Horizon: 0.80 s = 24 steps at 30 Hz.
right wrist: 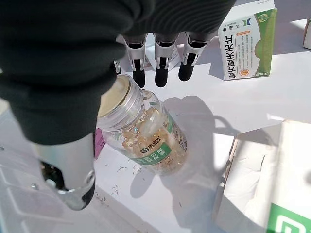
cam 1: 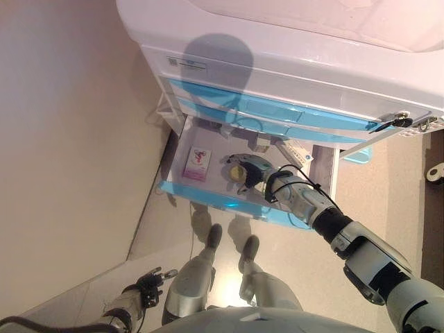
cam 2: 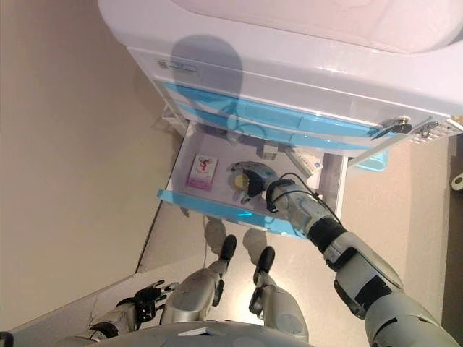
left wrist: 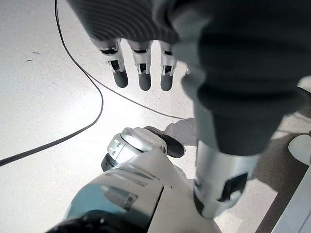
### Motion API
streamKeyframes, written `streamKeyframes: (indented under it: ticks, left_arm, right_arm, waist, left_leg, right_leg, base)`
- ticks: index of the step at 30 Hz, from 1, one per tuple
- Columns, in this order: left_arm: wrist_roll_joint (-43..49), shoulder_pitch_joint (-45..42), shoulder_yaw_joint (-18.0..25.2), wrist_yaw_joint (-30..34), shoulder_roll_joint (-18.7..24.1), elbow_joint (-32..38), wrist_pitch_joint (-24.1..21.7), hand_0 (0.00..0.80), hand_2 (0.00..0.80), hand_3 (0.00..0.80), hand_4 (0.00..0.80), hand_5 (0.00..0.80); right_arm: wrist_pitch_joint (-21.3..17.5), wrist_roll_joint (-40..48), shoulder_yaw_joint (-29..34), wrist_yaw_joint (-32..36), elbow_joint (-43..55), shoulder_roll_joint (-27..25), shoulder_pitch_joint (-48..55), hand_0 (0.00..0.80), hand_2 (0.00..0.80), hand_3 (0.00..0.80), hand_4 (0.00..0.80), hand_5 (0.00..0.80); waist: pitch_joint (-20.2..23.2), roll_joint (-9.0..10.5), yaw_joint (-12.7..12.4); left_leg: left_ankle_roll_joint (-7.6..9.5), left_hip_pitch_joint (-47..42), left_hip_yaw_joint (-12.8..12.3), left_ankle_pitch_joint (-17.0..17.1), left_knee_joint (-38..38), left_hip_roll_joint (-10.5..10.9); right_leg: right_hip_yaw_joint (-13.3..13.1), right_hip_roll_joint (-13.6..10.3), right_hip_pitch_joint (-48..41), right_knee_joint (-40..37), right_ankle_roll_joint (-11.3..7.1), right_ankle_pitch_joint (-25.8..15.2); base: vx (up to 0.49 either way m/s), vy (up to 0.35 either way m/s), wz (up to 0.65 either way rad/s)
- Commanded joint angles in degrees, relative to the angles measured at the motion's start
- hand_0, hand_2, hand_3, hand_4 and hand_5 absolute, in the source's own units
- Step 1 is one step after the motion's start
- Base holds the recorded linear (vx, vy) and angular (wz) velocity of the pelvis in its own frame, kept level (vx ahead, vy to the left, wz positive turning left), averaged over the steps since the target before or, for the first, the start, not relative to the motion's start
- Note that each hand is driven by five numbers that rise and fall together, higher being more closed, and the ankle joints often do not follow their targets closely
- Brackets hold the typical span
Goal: Open the drawer and pick up the medicine
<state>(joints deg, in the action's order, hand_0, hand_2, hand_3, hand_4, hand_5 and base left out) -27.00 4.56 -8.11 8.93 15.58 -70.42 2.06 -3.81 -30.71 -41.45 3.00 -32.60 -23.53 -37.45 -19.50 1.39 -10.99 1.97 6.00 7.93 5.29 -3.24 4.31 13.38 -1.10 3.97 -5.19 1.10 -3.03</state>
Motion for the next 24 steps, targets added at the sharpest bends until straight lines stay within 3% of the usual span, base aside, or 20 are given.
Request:
streamKeyframes:
  ticks: [1, 10, 11, 12, 13, 15, 16, 24]
  left_arm:
    - [0.65, 0.17, -2.37, 0.14, -0.42, -1.88, -0.04, 0.000, 0.000, 0.000, 0.000, 0.000]
    - [0.56, 0.22, -2.18, 0.02, -0.58, -2.08, -0.35, 0.000, 0.000, 0.000, 0.000, 0.000]
    - [0.49, 0.41, -2.21, -0.02, -0.53, -2.05, -0.25, 0.000, 0.000, 0.000, 0.000, 0.000]
    - [0.36, 0.45, -2.24, 0.01, -0.51, -2.00, -0.21, 0.000, 0.000, 0.000, 0.000, 0.000]
    - [0.31, 0.46, -2.26, 0.02, -0.53, -1.98, -0.20, 0.000, 0.000, 0.000, 0.000, 0.000]
    - [0.39, 0.43, -2.22, 0.13, -0.50, -2.01, -0.30, 0.000, 0.000, 0.000, 0.000, 0.000]
    - [0.32, 0.42, -2.35, 0.06, -0.54, -1.94, -0.25, 0.000, 0.000, 0.000, 0.000, 0.000]
    - [-0.31, 0.69, -2.39, 0.05, -0.40, -1.67, -0.07, 0.000, 0.000, 0.000, 0.000, 0.000]
  right_arm:
    - [-1.49, -0.47, -1.10, -1.89, 1.79, 1.80, -2.19, 0.000, 0.000, 0.000, 0.000, 0.000]
    - [-1.54, -0.91, -1.17, -1.87, 1.90, 1.82, -1.87, 0.000, 0.000, 0.000, 0.000, 0.000]
    - [-1.52, -0.99, -1.18, -1.87, 1.77, 1.92, -2.07, 0.119, 0.119, 0.119, 0.119, 0.119]
    - [-1.44, -1.14, -1.20, -1.72, 1.82, 1.89, -2.19, 0.414, 0.414, 0.414, 0.414, 0.414]
    - [-1.44, -1.06, -1.27, -1.80, 1.75, 1.84, -2.29, 0.455, 0.455, 0.455, 0.455, 0.455]
    - [-1.66, -1.16, -1.24, -1.93, 1.50, 1.90, -2.35, 0.455, 0.455, 0.455, 0.455, 0.455]
    - [-1.54, -1.03, -1.34, -2.06, 1.51, 1.95, -2.36, 0.772, 0.772, 0.772, 0.772, 0.772]
    - [-1.21, 0.27, -1.22, -2.61, 1.91, 2.15, -2.66, 0.800, 0.800, 0.800, 0.800, 0.800]
  waist:
    - [1.36, 1.19, -0.30]
    - [1.41, 1.22, -0.25]
    - [1.32, 1.23, -0.27]
    - [1.25, 1.18, -0.26]
    - [1.22, 1.14, -0.28]
    - [1.14, 1.10, -0.29]
    - [1.17, 1.07, -0.33]
    - [0.91, 1.19, -0.34]
  left_leg:
    - [-0.19, 2.19, -2.80, -2.55, 0.83, 1.12]
    - [-0.16, 2.27, -2.89, -2.56, 0.89, 1.10]
    - [-0.15, 2.33, -2.89, -2.56, 0.90, 1.11]
    - [-0.13, 2.35, -2.88, -2.54, 0.93, 1.14]
    - [-0.11, 2.38, -2.89, -2.52, 0.92, 1.15]
    - [-0.08, 2.35, -2.85, -2.54, 0.91, 1.16]
    - [-0.08, 2.34, -2.80, -2.51, 0.84, 1.17]
    - [0.00, 2.52, -2.89, -2.49, 0.94, 1.15]
  right_leg:
    - [-0.94, -2.89, 3.33, 7.66, -2.87, 1.80]
    - [-0.97, -2.95, 3.41, 7.71, -2.88, 1.81]
    - [-0.94, -2.95, 3.42, 7.70, -2.87, 1.81]
    - [-0.96, -2.95, 3.47, 7.74, -2.86, 1.80]
    - [-0.92, -2.97, 3.50, 7.75, -2.85, 1.78]
    - [-0.91, -2.97, 3.55, 7.80, -2.85, 1.79]
    - [-0.88, -2.98, 3.56, 7.79, -2.86, 1.80]
    - [-1.00, -2.89, 3.68, 7.83, -2.84, 1.69]
  base:
    - [0.000, 0.000, 0.00]
    - [0.000, 0.000, 0.00]
    - [0.000, 0.000, 0.00]
    - [0.000, 0.000, 0.00]
    - [0.000, 0.000, 0.00]
    - [0.000, 0.000, 0.00]
    - [0.000, 0.000, 0.00]
    - [0.000, 0.000, 0.00]
